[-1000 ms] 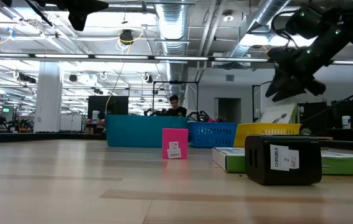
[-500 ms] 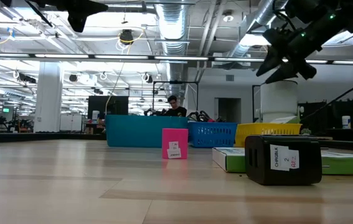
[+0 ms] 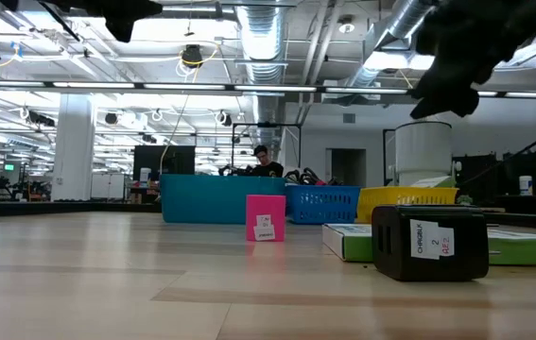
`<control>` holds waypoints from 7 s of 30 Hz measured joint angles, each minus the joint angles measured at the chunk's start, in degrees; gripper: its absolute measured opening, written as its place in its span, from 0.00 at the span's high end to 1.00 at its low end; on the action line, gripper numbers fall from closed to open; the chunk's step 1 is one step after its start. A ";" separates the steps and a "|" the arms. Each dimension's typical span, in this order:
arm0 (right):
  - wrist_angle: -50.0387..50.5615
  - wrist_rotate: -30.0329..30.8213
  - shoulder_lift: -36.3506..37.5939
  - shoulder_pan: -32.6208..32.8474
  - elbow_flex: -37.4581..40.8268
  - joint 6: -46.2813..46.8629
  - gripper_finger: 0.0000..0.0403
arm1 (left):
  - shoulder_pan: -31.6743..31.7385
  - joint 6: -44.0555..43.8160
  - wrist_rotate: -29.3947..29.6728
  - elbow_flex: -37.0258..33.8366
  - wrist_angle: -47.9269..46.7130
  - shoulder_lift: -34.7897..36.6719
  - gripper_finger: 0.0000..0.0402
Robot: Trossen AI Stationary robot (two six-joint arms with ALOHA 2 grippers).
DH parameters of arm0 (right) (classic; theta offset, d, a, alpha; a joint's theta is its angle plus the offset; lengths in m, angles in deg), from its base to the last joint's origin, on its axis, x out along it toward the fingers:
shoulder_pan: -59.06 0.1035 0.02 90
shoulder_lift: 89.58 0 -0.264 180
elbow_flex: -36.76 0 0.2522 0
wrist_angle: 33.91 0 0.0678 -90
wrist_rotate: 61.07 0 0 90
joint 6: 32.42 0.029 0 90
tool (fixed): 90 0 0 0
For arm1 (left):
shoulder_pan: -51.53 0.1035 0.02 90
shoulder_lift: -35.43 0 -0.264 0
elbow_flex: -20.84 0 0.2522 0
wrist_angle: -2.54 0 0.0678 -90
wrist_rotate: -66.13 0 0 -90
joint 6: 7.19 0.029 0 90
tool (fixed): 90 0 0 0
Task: Pick and place items into bin
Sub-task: Put the card reader box into the yellow basket
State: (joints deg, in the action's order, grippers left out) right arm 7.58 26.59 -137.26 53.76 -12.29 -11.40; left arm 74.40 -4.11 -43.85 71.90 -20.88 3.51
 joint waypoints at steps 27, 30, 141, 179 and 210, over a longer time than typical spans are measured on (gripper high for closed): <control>-0.77 44.51 -17.33 44.11 0.00 26.13 0.50 | -17.14 2.31 -0.32 0.02 2.62 -24.55 0.68; -1.80 47.73 -21.08 46.08 0.00 29.60 0.50 | -19.61 3.30 3.30 0.02 4.64 -27.41 0.68; 2.21 26.17 -30.29 51.08 0.04 30.95 0.54 | -41.39 51.66 29.51 41.58 -3.78 -86.29 0.68; 1.44 24.66 -30.29 50.90 0.02 30.98 0.54 | -41.95 53.97 29.87 40.28 3.83 -91.34 0.68; -3.24 24.88 -30.29 47.12 0.02 31.41 0.55 | -42.23 47.00 29.50 39.56 0.09 -91.63 0.99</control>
State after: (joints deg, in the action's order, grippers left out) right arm 4.33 51.47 -167.56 100.88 -12.27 20.01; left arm 32.18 42.89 -14.35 111.46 -20.79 -88.12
